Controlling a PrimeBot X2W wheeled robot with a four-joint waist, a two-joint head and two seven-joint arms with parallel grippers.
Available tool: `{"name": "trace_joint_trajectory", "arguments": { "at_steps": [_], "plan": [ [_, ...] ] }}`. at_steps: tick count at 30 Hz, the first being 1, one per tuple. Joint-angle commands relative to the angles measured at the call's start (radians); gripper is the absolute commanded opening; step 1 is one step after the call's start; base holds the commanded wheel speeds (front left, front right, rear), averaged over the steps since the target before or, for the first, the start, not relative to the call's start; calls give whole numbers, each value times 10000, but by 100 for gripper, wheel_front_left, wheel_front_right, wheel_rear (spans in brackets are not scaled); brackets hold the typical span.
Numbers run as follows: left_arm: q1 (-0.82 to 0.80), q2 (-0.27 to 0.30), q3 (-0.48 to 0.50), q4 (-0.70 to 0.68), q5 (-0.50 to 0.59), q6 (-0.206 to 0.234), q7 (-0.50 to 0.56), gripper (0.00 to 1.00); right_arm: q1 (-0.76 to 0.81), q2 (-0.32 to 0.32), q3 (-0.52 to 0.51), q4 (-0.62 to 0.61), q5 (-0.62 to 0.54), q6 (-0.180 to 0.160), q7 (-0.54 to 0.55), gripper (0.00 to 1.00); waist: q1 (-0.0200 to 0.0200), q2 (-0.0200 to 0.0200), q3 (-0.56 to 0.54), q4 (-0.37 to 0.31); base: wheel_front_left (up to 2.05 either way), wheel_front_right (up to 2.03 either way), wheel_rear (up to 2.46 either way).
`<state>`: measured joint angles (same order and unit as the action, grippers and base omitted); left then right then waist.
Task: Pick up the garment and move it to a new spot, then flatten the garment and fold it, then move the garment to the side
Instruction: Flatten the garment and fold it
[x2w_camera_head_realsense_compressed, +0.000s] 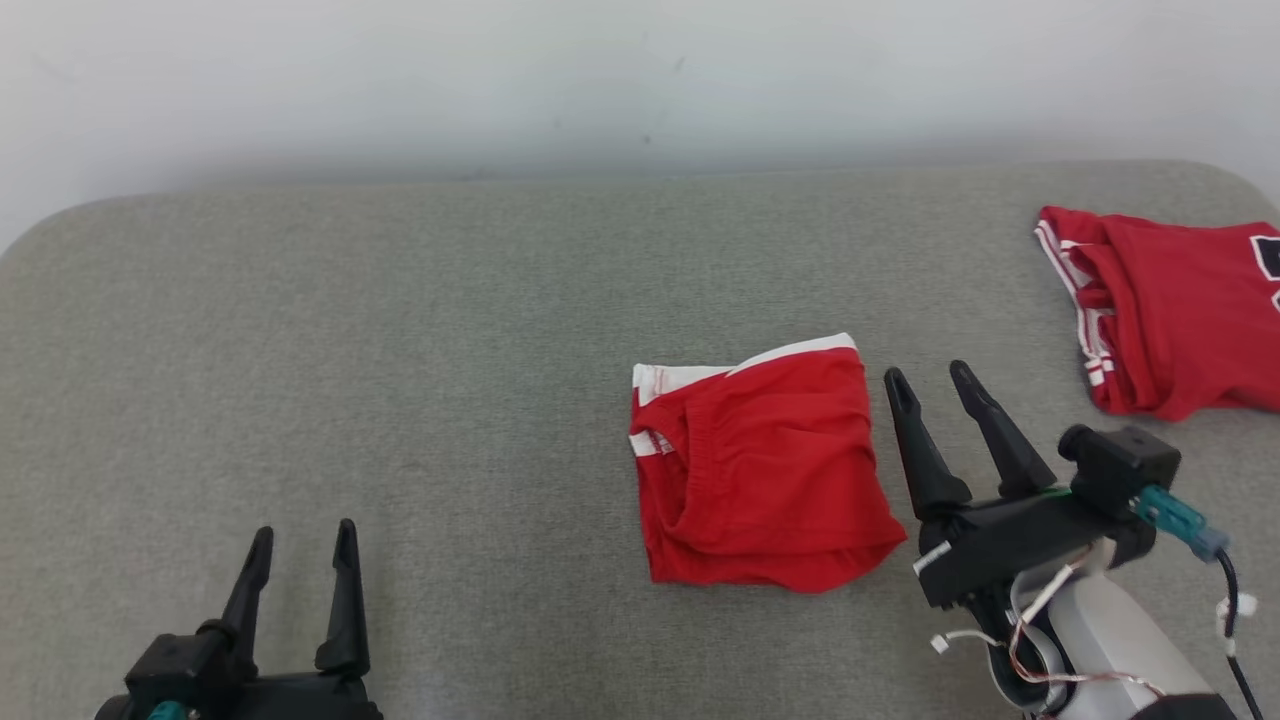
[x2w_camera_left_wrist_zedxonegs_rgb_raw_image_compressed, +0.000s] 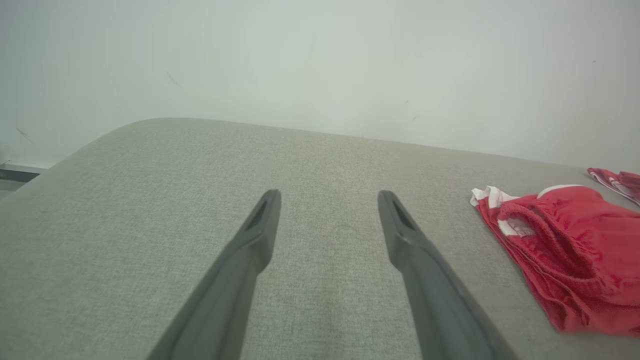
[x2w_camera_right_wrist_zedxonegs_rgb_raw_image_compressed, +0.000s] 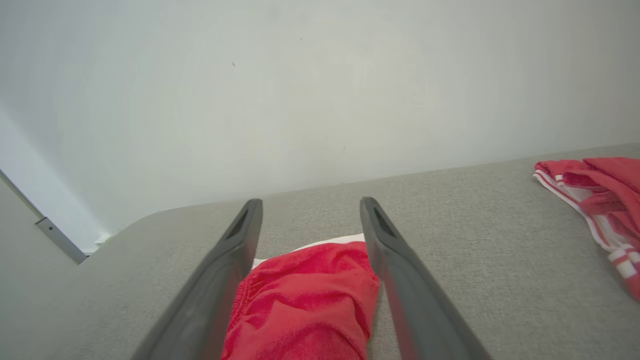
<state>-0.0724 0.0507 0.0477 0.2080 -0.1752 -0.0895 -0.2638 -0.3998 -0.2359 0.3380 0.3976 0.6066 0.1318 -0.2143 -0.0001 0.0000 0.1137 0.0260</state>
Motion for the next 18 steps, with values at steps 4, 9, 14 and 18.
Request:
{"name": "trace_joint_trajectory", "arguments": {
  "at_steps": [4, 9, 14, 18],
  "plan": [
    [168, -2, 304, -309, 153, -41, -3, 100, 917, -131, -499, -962, -716, -28, -373, 100, 1, 0, -162, -470, 0, 0, 0],
    [157, -2, 486, -470, 285, -38, -3, 100, 1748, -44, -1052, -1872, -1446, -28, -494, 100, 1, 0, -233, -617, 0, 0, 0],
    [195, 0, 606, -580, 394, -53, -3, 100, 2740, 222, -1650, -2805, -2210, -28, -508, 100, 1, 0, -359, -677, 0, 0, 0],
    [398, 1, 591, -667, 453, 44, -3, 100, 3388, 397, -1932, -3229, -2740, -28, -511, 100, 1, 0, -543, -665, 0, 0, 0]
  ]
}}
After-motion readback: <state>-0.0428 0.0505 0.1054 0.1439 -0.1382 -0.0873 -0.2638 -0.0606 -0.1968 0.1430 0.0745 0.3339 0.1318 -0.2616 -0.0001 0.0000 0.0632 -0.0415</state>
